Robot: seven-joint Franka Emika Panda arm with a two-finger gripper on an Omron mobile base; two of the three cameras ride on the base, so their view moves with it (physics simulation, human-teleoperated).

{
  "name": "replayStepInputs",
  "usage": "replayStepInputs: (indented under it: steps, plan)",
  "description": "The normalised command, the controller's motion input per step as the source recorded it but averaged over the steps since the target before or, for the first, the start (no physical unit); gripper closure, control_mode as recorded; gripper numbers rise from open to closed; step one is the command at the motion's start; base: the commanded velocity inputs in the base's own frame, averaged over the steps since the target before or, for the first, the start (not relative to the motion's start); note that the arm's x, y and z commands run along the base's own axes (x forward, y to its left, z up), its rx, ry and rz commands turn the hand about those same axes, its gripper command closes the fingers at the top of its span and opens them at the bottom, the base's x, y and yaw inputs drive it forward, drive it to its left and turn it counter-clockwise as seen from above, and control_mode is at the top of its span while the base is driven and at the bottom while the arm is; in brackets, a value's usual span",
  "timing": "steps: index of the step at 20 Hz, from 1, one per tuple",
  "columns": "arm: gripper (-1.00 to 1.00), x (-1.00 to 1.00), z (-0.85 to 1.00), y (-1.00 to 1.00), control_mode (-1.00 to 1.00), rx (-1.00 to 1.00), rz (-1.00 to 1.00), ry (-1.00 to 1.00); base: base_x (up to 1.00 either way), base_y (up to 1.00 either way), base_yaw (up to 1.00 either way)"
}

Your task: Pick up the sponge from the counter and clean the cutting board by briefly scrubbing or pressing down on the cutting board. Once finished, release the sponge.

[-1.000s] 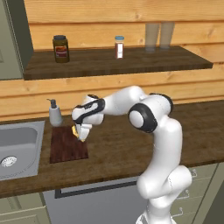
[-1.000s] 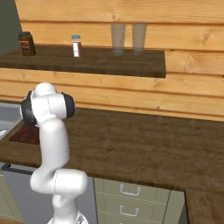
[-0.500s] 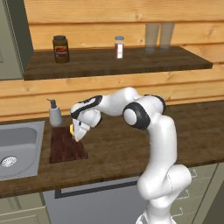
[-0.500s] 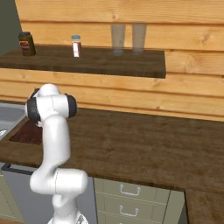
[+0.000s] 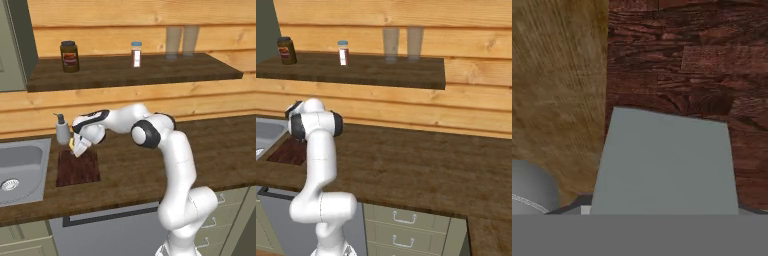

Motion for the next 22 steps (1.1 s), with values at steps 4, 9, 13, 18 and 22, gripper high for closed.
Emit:
replayStepInputs:
  steps: [4, 9, 13, 18, 22]
  plan:
    - [1.0, 0.17, -1.0, 0.59, -1.0, 0.05, -0.02, -0.04, 0.0, 0.0, 0.0]
    - [1.0, -0.4, -0.99, 0.27, -1.0, 0.02, -0.06, 0.09, 0.0, 0.0, 0.0]
    - [1.0, -0.97, -0.97, 0.0, -1.0, 0.0, -0.09, 0.26, 0.0, 0.0, 0.0]
    - [1.0, -1.0, -1.0, -0.07, -1.0, 0.0, -0.06, 0.12, 0.0, 0.0, 0.0]
    - [1.0, -1.0, -1.0, 0.0, -1.0, -0.02, -0.04, -0.04, 0.0, 0.0, 0.0]
